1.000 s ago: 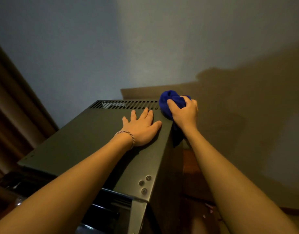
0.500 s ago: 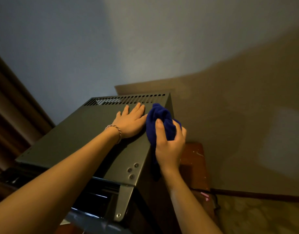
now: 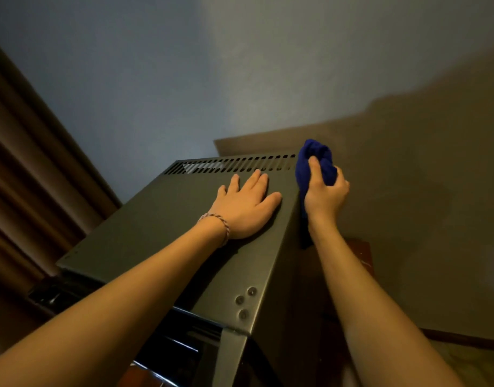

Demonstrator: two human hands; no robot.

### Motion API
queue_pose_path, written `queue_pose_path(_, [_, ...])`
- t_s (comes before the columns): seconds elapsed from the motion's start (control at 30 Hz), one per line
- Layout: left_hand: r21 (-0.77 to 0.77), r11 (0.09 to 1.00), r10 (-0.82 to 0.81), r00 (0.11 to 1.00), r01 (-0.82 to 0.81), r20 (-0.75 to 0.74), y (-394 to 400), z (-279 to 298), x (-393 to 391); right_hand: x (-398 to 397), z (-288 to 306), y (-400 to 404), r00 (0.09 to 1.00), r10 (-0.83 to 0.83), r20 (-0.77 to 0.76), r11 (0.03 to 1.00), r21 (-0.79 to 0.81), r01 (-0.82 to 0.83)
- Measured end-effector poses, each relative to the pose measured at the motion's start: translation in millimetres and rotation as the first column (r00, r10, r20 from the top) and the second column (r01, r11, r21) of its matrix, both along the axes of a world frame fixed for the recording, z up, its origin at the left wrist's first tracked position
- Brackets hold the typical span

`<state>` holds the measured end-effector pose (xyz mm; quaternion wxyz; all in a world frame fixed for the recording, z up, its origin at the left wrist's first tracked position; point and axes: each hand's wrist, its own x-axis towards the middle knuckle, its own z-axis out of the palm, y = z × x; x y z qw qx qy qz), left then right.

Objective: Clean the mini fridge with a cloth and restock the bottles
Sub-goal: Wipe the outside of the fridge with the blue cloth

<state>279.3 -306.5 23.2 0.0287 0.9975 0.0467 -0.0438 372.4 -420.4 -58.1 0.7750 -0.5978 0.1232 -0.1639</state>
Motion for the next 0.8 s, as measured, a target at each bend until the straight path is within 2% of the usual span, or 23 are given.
queue_pose_path(0.23, [0.018,1.000,-0.022,1.000,0.022,0.011,1.2,-1.2,2.2,16.5,-41.6,-6.4,0.991,0.033,-0.127,0.999,0.004,-0.033])
queue_pose_path(0.33, [0.021,0.999,-0.027,1.000,0.027,0.010,1.0,-2.1,2.9,-10.6,-78.6,-7.1,0.975,0.047,-0.216,0.999,-0.011,-0.050])
queue_pose_path(0.47, [0.014,1.000,-0.019,1.000,0.019,0.017,-0.5,-2.1,3.4,-65.7,-117.3,-3.5,0.965,0.022,-0.262,0.999,-0.027,-0.030])
queue_pose_path(0.53, [0.016,1.000,-0.015,1.000,0.014,0.019,-0.8,-1.9,3.0,-95.0,-124.3,-0.7,0.971,0.006,-0.239,1.000,-0.020,-0.011])
queue_pose_path(0.63, [0.020,1.000,-0.008,1.000,0.008,0.023,-1.8,-2.2,1.2,-138.8,-117.7,1.6,0.992,-0.051,-0.112,0.998,-0.025,0.049])
queue_pose_path(0.8, [0.012,1.000,0.002,1.000,-0.002,0.023,-2.6,-1.9,-1.8,-205.0,-73.7,2.0,0.996,0.081,-0.030,0.996,0.030,-0.080])
